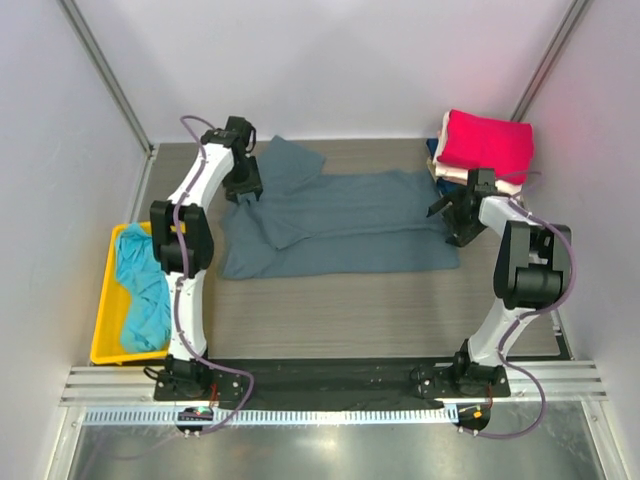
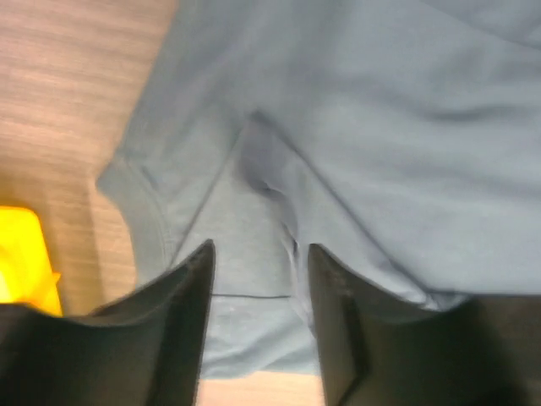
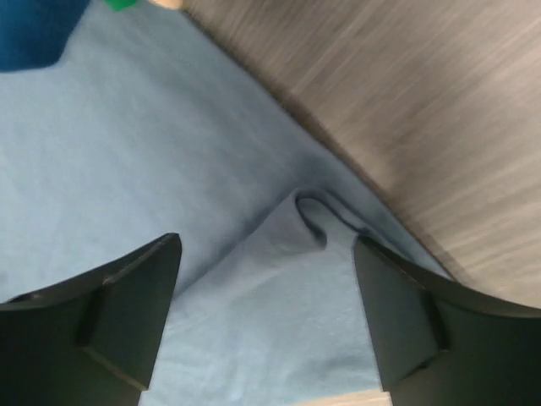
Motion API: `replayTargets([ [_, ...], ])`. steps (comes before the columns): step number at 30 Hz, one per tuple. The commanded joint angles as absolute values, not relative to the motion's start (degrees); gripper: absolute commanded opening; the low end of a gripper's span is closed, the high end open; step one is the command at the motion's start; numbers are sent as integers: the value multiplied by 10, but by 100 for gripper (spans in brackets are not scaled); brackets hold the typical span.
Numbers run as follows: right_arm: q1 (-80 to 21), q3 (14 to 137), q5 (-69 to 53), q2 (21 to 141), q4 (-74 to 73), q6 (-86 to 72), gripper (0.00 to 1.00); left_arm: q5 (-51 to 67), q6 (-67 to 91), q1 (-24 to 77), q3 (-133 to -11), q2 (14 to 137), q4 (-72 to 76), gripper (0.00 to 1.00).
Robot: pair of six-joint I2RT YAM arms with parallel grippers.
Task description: Fold and stack the t-shirts
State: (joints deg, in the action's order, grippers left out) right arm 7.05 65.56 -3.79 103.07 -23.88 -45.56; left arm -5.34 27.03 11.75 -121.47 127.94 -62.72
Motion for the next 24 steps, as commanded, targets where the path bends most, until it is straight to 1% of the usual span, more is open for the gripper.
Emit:
replayTargets([
  [1,82,667,-52,997,-235,-432,92,-46,267,111,-1179,1203,-669,58],
  [2,82,654,-29,979,-234,-423,93,-48,281,112,-1139,1171,-647,66],
  [3,83,624,-22,959,-235,-420,94,-51,288,112,-1103,1143,-629,70],
  [4,86,606,-17,921,-234,-420,95,-53,298,111,-1024,1082,-601,71],
  [6,91,550,-11,881,-229,-417,95,-48,331,112,-944,1023,-557,71],
  [7,94,531,-11,844,-224,-417,95,-45,342,112,-867,997,-539,72],
  [8,98,513,-13,829,-222,-417,95,-35,352,111,-822,944,-521,71],
  [10,113,465,-18,801,-218,-416,94,-26,392,112,-750,898,-471,71],
  [11,118,450,-23,782,-214,-414,93,-18,402,112,-683,857,-453,71],
  [14,128,405,-36,762,-207,-404,90,-4,438,111,-585,806,-404,72],
  [15,130,391,-39,762,-205,-403,90,-4,444,112,-564,797,-391,72],
  [16,131,384,-44,763,-197,-402,87,-7,453,111,-549,794,-373,72],
  [18,131,371,-47,769,-189,-403,84,-13,458,112,-518,794,-362,71],
  [22,131,366,-55,786,-156,-408,80,-25,462,112,-496,813,-339,71],
  [24,131,371,-56,801,-149,-410,78,-37,465,111,-490,818,-332,73],
])
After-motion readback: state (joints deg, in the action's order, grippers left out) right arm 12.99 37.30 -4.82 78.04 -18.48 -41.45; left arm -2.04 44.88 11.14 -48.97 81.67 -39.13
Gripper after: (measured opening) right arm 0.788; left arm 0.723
